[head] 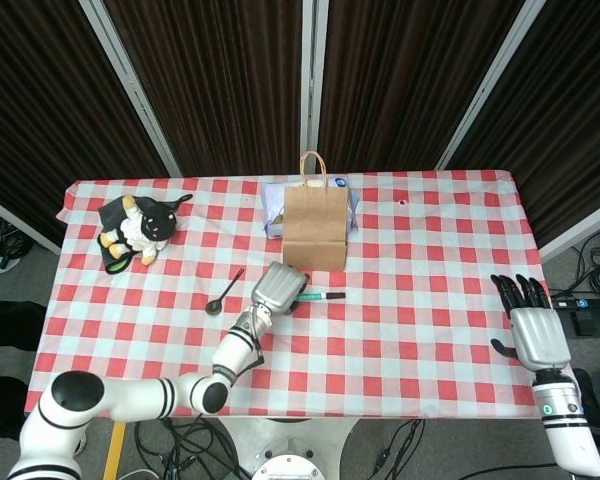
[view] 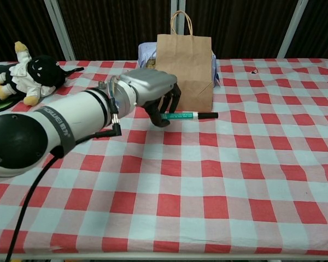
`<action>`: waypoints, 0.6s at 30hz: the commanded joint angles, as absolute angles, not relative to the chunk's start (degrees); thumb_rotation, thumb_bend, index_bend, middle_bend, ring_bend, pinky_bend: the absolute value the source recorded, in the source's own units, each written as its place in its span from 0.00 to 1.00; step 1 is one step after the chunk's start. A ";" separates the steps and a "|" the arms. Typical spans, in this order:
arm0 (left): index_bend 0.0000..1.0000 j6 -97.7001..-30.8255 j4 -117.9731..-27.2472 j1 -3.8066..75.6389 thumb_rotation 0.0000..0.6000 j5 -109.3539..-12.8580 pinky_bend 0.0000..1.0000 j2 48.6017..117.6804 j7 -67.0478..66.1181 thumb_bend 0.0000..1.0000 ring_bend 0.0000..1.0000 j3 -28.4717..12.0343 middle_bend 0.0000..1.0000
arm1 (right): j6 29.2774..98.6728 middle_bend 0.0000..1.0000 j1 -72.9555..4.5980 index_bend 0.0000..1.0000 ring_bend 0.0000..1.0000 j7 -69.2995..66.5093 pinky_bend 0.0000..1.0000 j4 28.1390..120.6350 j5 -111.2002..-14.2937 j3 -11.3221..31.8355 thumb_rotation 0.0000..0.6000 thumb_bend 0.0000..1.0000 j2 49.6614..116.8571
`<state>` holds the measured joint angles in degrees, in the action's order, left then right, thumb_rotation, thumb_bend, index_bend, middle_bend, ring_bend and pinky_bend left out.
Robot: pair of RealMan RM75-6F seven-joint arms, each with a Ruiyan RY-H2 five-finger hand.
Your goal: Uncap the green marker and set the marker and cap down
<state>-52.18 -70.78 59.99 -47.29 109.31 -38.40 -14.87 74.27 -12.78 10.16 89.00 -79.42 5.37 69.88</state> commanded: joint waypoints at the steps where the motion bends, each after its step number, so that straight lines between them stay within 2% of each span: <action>1: 0.55 -53.75 -73.98 58.51 1.00 -48.34 0.57 106.03 -36.11 0.40 0.50 -16.21 0.58 | 74.62 0.14 -14.41 0.02 0.00 12.38 0.05 90.52 -80.27 6.87 1.00 0.03 70.14; 5: 0.55 -54.86 -78.69 57.13 1.00 -48.54 0.57 101.64 -35.24 0.40 0.50 -16.68 0.58 | 72.01 0.24 -18.61 0.12 0.07 17.04 0.17 92.17 -79.89 9.42 1.00 0.04 71.87; 9: 0.55 -55.68 -81.98 56.66 1.00 -48.46 0.57 99.08 -35.73 0.40 0.50 -16.52 0.58 | 66.43 0.27 -24.39 0.15 0.07 22.06 0.18 94.79 -78.20 11.96 1.00 0.04 73.63; 14: 0.55 -56.29 -83.97 56.70 1.00 -46.97 0.57 97.61 -36.71 0.40 0.50 -16.41 0.58 | 61.81 0.32 -31.52 0.20 0.10 30.46 0.20 95.29 -74.85 14.54 1.00 0.05 79.98; 18: 0.55 -56.90 -85.10 57.07 1.00 -46.03 0.57 97.32 -37.97 0.41 0.51 -16.00 0.58 | 61.24 0.34 -35.38 0.25 0.13 35.40 0.12 93.60 -72.56 15.34 1.00 0.06 86.62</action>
<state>-56.68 -84.81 56.91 -46.36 97.40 -37.50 -16.21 62.46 -32.66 32.03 94.40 -74.56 14.17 82.63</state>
